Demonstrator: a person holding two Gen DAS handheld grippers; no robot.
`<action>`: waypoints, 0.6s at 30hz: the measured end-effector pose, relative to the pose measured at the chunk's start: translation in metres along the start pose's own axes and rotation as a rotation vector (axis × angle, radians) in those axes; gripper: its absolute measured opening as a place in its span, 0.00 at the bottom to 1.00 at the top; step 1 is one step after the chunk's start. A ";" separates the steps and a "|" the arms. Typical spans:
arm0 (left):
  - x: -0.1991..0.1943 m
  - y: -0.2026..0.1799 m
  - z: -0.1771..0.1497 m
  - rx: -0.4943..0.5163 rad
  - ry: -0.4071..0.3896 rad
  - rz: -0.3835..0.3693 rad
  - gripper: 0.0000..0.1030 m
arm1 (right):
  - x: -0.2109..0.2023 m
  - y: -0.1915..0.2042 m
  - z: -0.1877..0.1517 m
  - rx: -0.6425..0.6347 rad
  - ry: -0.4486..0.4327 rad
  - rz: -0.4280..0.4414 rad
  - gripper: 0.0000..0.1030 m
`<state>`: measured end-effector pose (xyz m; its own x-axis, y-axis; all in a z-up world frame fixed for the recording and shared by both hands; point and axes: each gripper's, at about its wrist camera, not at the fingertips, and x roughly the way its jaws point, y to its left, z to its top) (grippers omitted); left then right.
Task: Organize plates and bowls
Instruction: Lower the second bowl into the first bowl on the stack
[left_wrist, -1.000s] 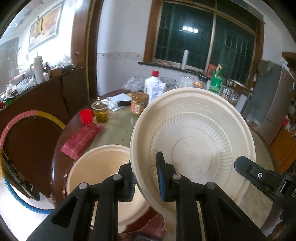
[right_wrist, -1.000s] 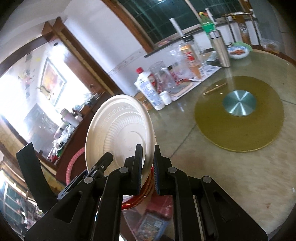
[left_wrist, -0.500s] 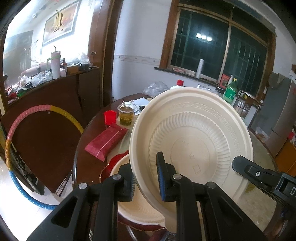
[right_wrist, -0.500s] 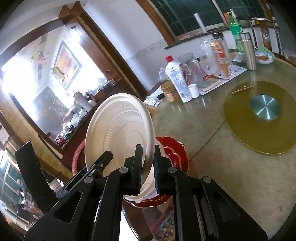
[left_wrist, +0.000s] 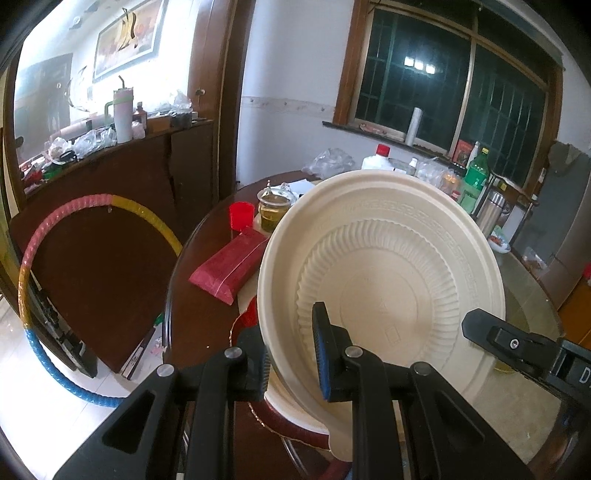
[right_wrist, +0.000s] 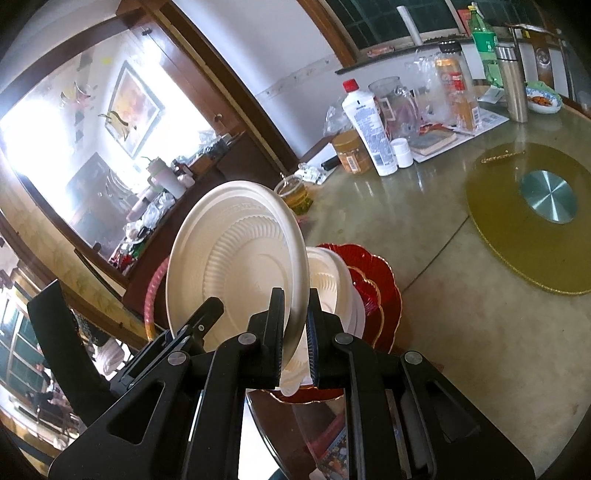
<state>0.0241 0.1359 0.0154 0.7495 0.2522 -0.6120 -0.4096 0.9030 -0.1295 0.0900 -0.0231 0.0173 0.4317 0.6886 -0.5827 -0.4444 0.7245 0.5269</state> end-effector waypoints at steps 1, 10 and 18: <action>0.000 0.000 -0.001 0.000 0.002 0.001 0.19 | 0.001 0.000 -0.001 -0.001 0.003 -0.002 0.10; 0.003 0.003 -0.007 0.007 0.023 0.014 0.19 | 0.009 -0.002 -0.006 -0.003 0.030 -0.009 0.10; 0.009 0.008 -0.012 0.006 0.057 0.013 0.19 | 0.016 -0.007 -0.009 0.007 0.049 -0.012 0.10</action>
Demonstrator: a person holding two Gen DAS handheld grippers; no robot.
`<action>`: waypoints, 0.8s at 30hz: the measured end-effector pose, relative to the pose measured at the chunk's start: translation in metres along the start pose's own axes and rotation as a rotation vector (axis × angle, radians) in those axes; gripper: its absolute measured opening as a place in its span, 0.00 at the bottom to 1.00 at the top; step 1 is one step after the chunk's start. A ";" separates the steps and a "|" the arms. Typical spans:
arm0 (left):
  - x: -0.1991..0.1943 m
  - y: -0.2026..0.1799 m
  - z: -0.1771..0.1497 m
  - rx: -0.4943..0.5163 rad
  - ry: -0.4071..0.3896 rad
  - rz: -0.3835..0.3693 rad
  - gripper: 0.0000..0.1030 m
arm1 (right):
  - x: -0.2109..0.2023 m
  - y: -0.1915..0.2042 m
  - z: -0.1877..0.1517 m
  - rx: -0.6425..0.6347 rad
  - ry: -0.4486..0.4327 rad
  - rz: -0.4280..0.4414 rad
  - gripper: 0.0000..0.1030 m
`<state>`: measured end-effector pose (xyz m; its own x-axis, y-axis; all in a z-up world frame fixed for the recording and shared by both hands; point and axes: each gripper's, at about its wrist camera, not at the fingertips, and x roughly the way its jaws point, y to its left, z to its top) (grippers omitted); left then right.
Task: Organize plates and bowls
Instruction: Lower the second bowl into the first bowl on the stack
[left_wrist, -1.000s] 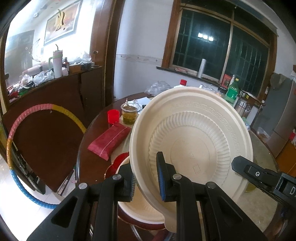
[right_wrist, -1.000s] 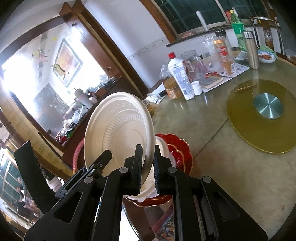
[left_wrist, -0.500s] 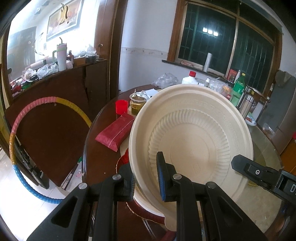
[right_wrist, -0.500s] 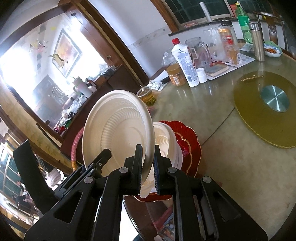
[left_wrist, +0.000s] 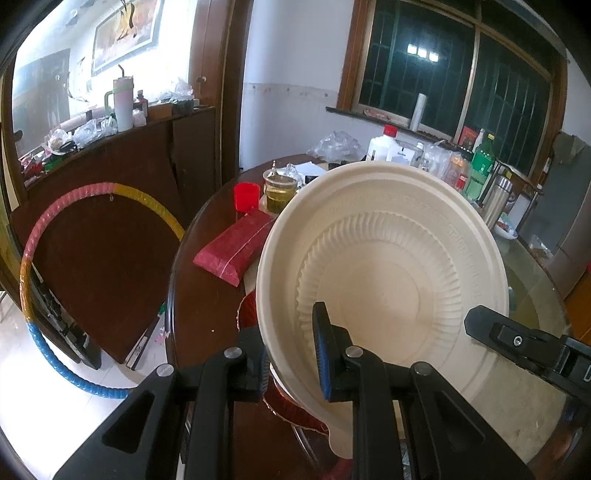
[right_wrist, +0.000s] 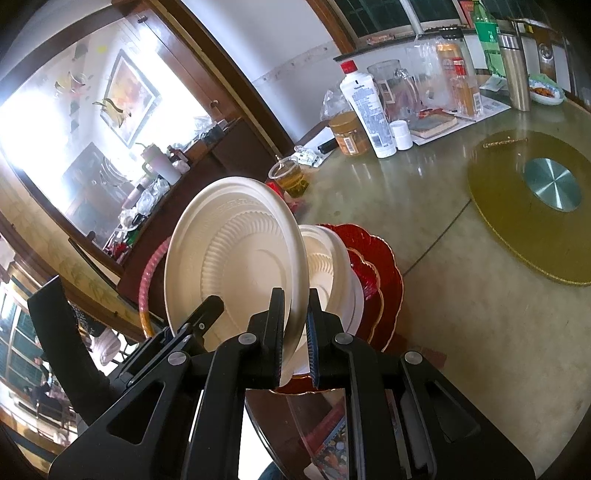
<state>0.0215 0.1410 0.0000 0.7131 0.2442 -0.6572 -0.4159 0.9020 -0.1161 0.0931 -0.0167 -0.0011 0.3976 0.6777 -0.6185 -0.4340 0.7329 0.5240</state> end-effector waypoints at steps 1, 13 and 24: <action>0.001 0.000 -0.001 0.000 0.004 0.000 0.19 | 0.001 -0.001 -0.001 0.001 0.003 -0.001 0.10; 0.010 0.003 -0.006 -0.005 0.050 -0.014 0.19 | 0.009 -0.004 -0.001 0.008 0.019 -0.019 0.10; 0.019 0.006 -0.001 -0.022 0.093 -0.032 0.19 | 0.016 -0.004 0.002 0.014 0.034 -0.028 0.10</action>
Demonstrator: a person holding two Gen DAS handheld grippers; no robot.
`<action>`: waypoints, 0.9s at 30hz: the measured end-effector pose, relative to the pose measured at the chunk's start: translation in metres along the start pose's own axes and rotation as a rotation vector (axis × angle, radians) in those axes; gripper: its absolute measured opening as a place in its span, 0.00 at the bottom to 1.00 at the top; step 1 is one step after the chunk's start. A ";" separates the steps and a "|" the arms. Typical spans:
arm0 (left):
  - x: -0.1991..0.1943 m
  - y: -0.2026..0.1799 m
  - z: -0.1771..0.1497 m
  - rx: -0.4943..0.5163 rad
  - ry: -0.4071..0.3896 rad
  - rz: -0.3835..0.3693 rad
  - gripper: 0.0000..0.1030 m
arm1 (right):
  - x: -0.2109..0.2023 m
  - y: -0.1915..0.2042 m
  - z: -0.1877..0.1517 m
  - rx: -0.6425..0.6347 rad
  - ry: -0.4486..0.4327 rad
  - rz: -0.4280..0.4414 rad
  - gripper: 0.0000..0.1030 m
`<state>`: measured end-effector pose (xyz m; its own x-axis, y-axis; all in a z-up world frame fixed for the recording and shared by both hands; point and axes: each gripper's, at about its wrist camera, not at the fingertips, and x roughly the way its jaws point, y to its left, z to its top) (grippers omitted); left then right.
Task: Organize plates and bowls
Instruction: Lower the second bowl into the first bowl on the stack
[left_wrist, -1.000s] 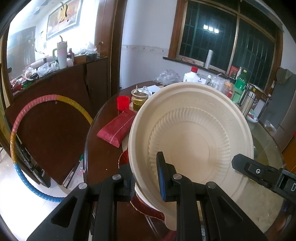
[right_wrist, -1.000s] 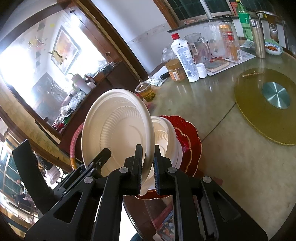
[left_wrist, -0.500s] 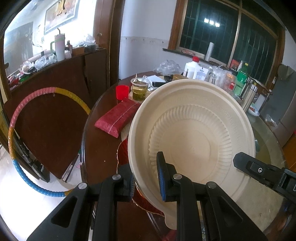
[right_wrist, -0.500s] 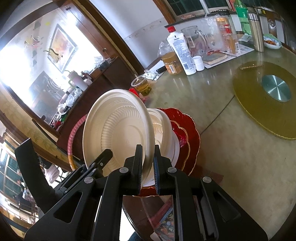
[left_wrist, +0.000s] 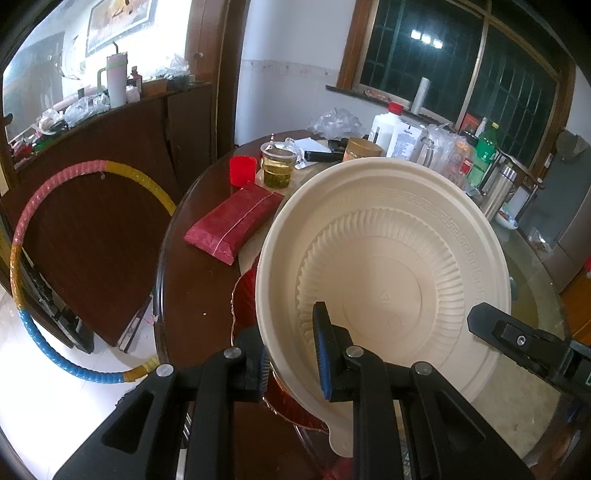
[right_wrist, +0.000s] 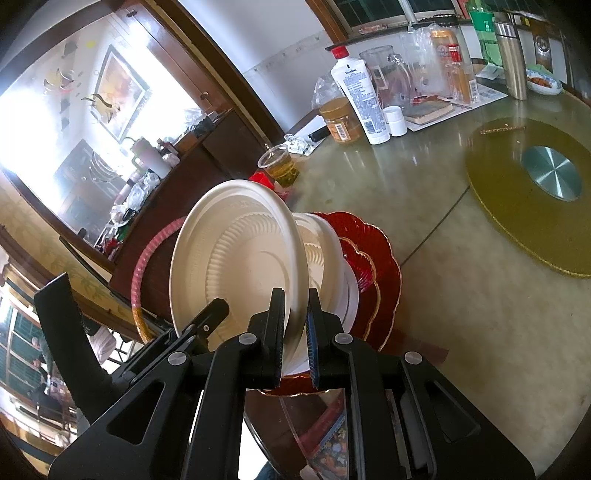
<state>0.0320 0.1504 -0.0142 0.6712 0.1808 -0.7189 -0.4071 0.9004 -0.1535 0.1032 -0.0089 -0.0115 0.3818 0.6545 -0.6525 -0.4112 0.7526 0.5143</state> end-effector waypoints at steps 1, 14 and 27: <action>0.001 0.000 0.001 0.002 0.002 -0.001 0.19 | 0.001 0.001 0.001 -0.004 0.002 -0.004 0.10; 0.012 -0.001 0.008 0.014 0.050 -0.008 0.19 | 0.008 0.000 0.012 0.015 0.047 -0.023 0.10; 0.010 -0.001 0.016 0.001 0.066 -0.023 0.20 | 0.005 0.011 0.019 -0.009 0.054 -0.034 0.13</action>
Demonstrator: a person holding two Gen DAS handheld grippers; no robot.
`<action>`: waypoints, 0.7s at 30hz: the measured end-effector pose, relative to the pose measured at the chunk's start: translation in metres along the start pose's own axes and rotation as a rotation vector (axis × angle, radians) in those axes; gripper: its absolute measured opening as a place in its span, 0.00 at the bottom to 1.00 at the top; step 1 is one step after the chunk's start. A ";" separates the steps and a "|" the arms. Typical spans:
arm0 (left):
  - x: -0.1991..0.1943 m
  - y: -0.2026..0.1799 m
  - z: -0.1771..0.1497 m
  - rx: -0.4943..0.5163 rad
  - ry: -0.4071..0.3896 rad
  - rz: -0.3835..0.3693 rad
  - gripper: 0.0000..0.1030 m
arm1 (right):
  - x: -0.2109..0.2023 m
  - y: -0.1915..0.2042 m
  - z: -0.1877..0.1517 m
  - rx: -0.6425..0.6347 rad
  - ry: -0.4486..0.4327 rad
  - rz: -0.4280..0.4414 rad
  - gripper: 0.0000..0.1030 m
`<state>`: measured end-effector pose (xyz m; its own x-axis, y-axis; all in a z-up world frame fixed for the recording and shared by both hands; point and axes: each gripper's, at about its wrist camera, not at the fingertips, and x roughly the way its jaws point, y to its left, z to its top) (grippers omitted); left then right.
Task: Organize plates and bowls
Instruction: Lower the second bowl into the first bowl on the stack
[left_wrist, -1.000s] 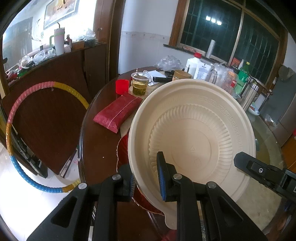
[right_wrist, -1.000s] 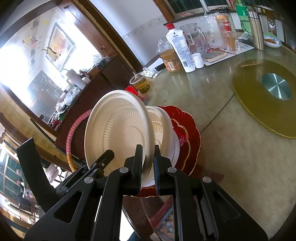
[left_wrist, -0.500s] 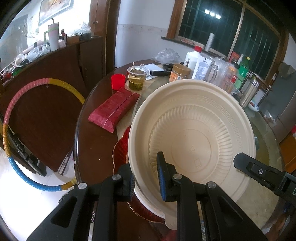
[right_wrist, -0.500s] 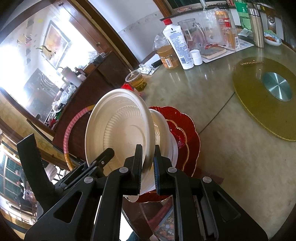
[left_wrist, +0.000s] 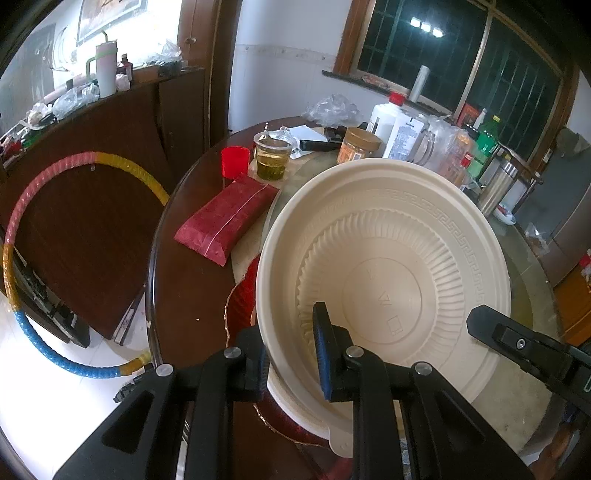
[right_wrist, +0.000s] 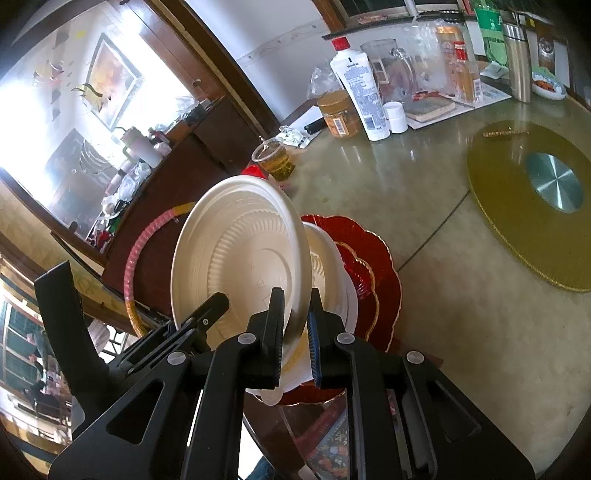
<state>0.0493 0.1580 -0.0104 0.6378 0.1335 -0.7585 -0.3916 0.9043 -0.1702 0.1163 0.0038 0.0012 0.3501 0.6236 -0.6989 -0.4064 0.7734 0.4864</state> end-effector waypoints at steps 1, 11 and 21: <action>0.000 0.000 0.001 0.001 -0.002 0.001 0.20 | 0.000 0.000 0.001 0.000 0.000 -0.001 0.13; -0.010 0.000 -0.002 0.023 0.008 -0.016 0.21 | -0.008 0.002 -0.001 -0.002 0.021 0.010 0.13; -0.007 -0.003 -0.005 0.051 0.040 -0.004 0.22 | -0.005 -0.004 -0.002 0.044 0.066 0.067 0.30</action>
<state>0.0428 0.1517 -0.0081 0.6117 0.1146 -0.7827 -0.3540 0.9245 -0.1413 0.1140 -0.0025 0.0019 0.2668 0.6664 -0.6962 -0.3888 0.7355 0.5549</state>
